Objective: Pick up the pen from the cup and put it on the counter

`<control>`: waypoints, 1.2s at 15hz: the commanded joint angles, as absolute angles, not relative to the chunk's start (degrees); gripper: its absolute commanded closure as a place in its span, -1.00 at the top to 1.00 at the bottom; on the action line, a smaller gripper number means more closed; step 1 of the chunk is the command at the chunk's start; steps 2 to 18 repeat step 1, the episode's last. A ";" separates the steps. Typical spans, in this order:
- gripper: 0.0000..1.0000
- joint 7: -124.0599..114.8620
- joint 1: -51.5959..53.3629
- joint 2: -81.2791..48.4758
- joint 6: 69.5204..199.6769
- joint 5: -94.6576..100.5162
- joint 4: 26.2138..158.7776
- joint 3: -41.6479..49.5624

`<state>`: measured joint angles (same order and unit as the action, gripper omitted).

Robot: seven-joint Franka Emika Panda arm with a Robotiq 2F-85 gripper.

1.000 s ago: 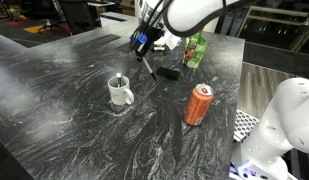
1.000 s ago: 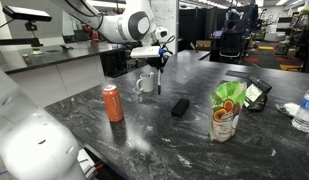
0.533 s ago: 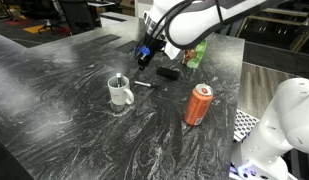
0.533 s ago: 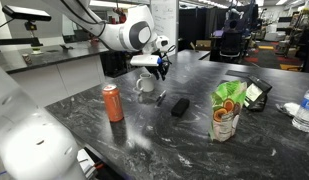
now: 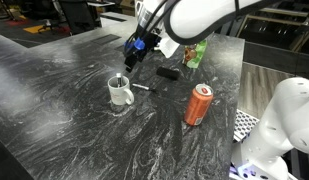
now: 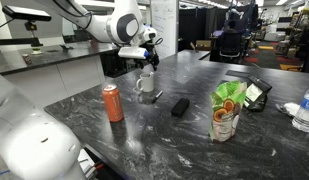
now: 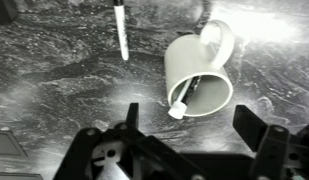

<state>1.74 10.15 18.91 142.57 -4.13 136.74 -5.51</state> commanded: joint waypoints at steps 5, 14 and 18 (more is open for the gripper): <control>1.00 5.51 12.97 19.44 135.02 -11.94 133.54 -4.01; 1.00 5.51 12.97 19.44 135.02 -11.94 133.54 -4.01; 1.00 5.51 12.97 19.44 135.02 -11.94 133.54 -4.01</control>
